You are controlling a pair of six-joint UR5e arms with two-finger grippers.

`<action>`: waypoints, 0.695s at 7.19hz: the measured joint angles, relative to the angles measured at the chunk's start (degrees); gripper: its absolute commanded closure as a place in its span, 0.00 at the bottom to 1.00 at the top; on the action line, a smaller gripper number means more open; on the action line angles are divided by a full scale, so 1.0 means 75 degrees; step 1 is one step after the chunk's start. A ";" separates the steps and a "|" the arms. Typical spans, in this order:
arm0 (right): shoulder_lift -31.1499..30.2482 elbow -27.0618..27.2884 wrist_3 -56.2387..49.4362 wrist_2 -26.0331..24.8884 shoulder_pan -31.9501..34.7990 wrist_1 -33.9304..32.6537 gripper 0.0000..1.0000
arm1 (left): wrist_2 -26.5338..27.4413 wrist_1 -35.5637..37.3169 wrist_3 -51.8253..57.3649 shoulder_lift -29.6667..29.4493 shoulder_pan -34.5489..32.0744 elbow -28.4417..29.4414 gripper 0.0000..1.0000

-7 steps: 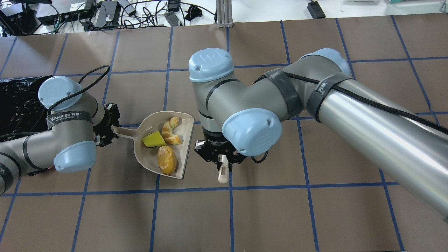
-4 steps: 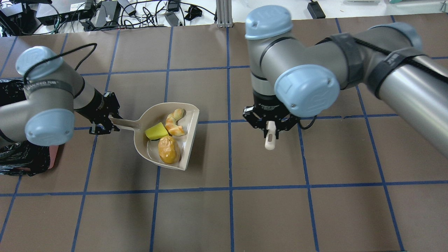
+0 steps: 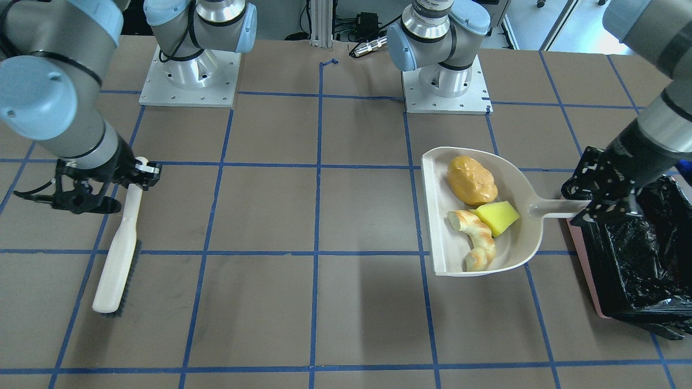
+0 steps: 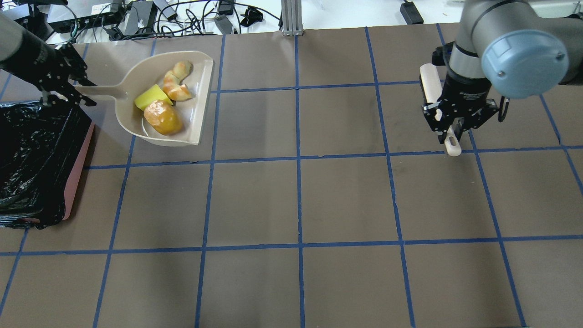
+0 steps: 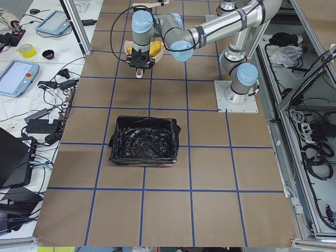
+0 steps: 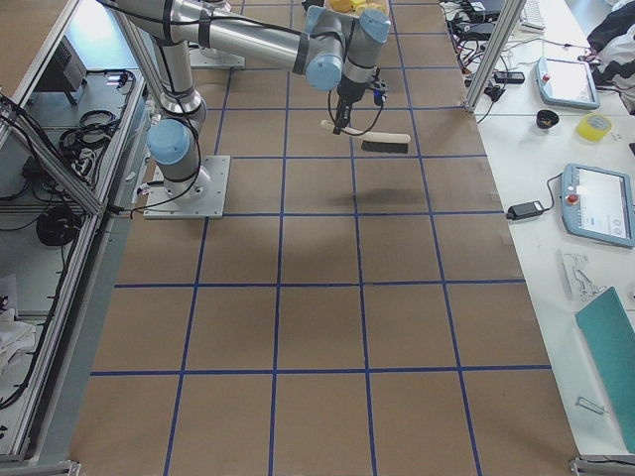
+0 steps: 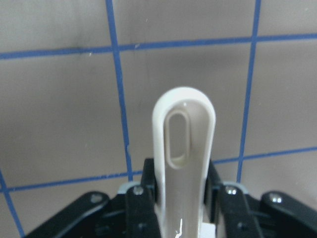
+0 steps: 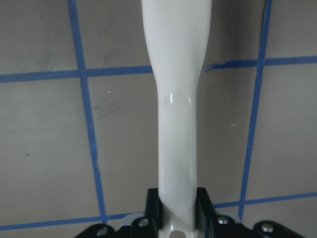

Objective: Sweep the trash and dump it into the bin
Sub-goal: 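Lift the loaded dustpan with the left gripper while the right gripper withdraws the brush, then tip the dustpan over the trash bag while the right gripper sets the brush down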

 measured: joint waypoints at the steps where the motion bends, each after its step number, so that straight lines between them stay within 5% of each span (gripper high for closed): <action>1: 0.0295 0.0043 -0.0644 0.0019 -0.0495 -0.0465 1.00 | -0.0092 0.0020 0.0588 -0.0012 0.0518 0.0153 1.00; 5: 0.1223 0.0308 -0.2091 0.0133 -0.1492 -0.1878 1.00 | -0.0154 -0.0006 0.3516 -0.0462 0.2561 0.0989 1.00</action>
